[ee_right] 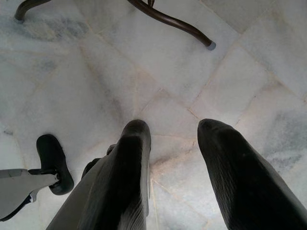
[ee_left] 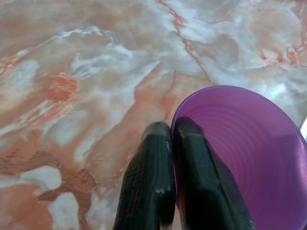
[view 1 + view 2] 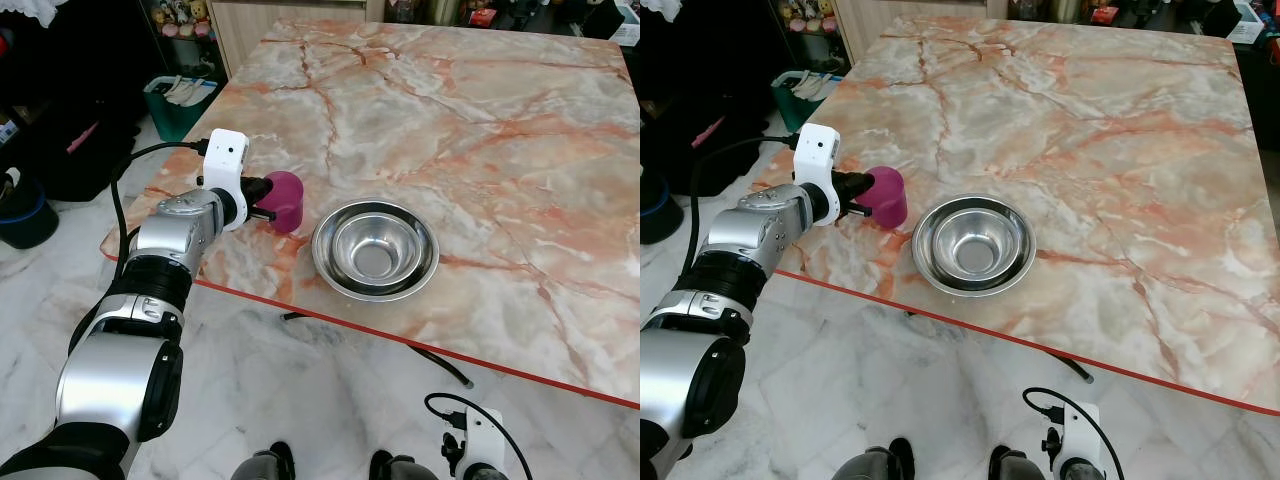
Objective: Setting the table
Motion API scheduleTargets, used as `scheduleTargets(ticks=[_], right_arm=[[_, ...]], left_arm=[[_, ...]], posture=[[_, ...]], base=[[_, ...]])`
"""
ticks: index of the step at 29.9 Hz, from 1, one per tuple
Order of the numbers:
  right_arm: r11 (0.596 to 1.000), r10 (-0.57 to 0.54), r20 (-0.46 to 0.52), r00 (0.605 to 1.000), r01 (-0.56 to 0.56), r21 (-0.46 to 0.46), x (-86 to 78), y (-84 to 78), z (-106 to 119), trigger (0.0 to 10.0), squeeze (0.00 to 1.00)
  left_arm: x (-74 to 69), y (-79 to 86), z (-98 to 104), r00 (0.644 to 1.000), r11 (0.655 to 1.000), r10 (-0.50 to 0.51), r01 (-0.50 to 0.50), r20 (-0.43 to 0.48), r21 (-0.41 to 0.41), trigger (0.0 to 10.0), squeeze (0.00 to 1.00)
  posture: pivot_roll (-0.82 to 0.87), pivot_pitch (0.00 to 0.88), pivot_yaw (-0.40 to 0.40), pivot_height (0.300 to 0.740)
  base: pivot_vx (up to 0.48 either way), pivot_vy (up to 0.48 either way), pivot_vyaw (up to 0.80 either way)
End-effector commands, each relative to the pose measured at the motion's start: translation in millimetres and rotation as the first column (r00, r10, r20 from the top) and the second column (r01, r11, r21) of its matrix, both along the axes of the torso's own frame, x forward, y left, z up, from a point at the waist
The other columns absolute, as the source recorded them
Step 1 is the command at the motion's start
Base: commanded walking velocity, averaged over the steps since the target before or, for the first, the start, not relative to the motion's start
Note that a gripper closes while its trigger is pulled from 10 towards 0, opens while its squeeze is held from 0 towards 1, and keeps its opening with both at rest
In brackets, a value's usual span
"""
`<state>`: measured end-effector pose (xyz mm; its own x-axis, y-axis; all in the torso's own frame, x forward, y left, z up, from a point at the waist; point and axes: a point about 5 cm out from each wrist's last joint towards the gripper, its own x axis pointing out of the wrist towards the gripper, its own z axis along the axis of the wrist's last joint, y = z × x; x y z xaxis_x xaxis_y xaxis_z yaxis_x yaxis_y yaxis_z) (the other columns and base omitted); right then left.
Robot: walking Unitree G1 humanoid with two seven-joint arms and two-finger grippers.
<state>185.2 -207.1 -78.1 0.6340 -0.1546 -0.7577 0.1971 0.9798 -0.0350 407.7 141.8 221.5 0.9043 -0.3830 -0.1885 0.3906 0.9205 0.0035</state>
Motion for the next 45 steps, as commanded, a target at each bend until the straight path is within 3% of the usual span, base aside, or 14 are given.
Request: scheduleTargets(ticks=[1, 16, 17, 18, 20, 27, 28, 32, 33, 34, 35, 45], right_arm=[[1.0, -0.01, -0.021, 1.0, 0.01, 0.011, -7.5, 2.9, -4.2, 10.0, 0.0], [1.0, -0.014, -0.021, 1.0, 0.014, 0.011, -7.8, 3.2, -4.4, 10.0, 0.0], [1.0, -0.013, -0.021, 1.0, 0.013, 0.011, -7.8, 3.3, -4.4, 10.0, 0.0], [1.0, -0.013, -0.021, 1.0, 0.013, 0.011, -7.8, 3.4, -4.4, 10.0, 0.0], [1.0, -0.014, -0.021, 1.0, 0.014, 0.012, -7.8, 3.5, -4.4, 10.0, 0.0], [1.0, -0.016, -0.021, 1.0, 0.016, 0.012, -7.8, 3.7, -4.5, 10.0, 0.0], [1.0, -0.016, -0.021, 1.0, 0.016, 0.012, -7.8, 3.6, -4.5, 10.0, 0.0], [1.0, -0.016, -0.021, 1.0, 0.016, 0.011, -8.1, 3.5, -4.6, 10.0, 0.0], [1.0, -0.016, -0.02, 1.0, 0.017, 0.011, -8.1, 3.5, -4.6, 10.0, 0.0], [1.0, -0.016, -0.02, 1.0, 0.017, 0.011, -8.1, 3.5, -4.6, 10.0, 0.0], [1.0, -0.016, -0.02, 1.0, 0.017, 0.011, -8.1, 3.5, -4.5, 10.0, 0.0], [1.0, -0.016, -0.021, 1.0, 0.016, 0.011, -8.0, 3.5, -4.5, 10.0, 0.0]], left_arm=[[0.7, 2.6, -2.5, 1.0, 1.0, 0.021, -0.02, -0.015, 0.018, 10.0, 0.0], [1.5, 2.8, -7.6, 0.998, 0.998, 0.065, -0.064, -0.02, 0.003, 10.0, 0.0], [1.9, 2.6, -6.8, 0.997, 0.998, 0.069, -0.069, -0.016, 0.001, 10.0, 0.05], [2.3, 2.6, -6.2, 0.997, 0.997, 0.077, -0.077, -0.012, -0.002, 10.0, 0.24], [2.6, 2.6, -5.8, 0.996, 0.996, 0.084, -0.085, -0.009, -0.006, 10.0, 0.28], [3.3, 2.9, -6.8, 0.994, 0.994, 0.11, -0.11, -0.01, -0.012, 10.0, 0.24], [3.5, 2.4, -6.6, 0.994, 0.994, 0.112, -0.112, -0.007, -0.014, 10.0, 0.0], [3.7, 2.0, -5.9, 0.993, 0.993, 0.118, -0.118, -0.004, -0.022, 10.0, 0.0], [3.7, 1.9, -5.5, 0.993, 0.993, 0.117, -0.117, -0.002, -0.023, 10.0, 0.93], [3.8, 1.8, -5.3, 0.993, 0.993, 0.117, -0.117, -0.001, -0.024, 10.0, 0.93], [3.8, 1.6, -4.8, 0.993, 0.993, 0.115, -0.115, 0.001, -0.026, 10.0, 1.0], [3.9, -0.2, -4.1, 0.994, 0.994, 0.105, -0.105, 0.0, -0.041, 10.0, 1.0]], posture=[[-0.04, 0.17, 0.091, 0.74], [-0.04, 0.173, 0.092, 0.74], [-0.04, 0.174, 0.093, 0.74], [-0.04, 0.174, 0.093, 0.74], [-0.04, 0.173, 0.093, 0.74], [-0.04, 0.173, 0.093, 0.74], [-0.04, 0.173, 0.093, 0.74], [-0.04, 0.172, 0.092, 0.74], [-0.04, 0.172, 0.092, 0.74], [-0.04, 0.172, 0.092, 0.74], [-0.04, 0.172, 0.092, 0.74], [-0.04, 0.174, 0.092, 0.74]], base=[[0.0, 0.0, 0.0], [0.0, 0.0, 0.0], [0.0, 0.0, 0.0], [0.0, 0.0, 0.0], [0.0, 0.0, 0.0], [0.0, 0.0, 0.0], [0.0, 0.0, 0.0], [0.0, 0.0, 0.0], [0.0, 0.0, 0.0], [0.0, 0.0, 0.0], [0.0, 0.0, 0.0], [0.0, 0.0, 0.0]])
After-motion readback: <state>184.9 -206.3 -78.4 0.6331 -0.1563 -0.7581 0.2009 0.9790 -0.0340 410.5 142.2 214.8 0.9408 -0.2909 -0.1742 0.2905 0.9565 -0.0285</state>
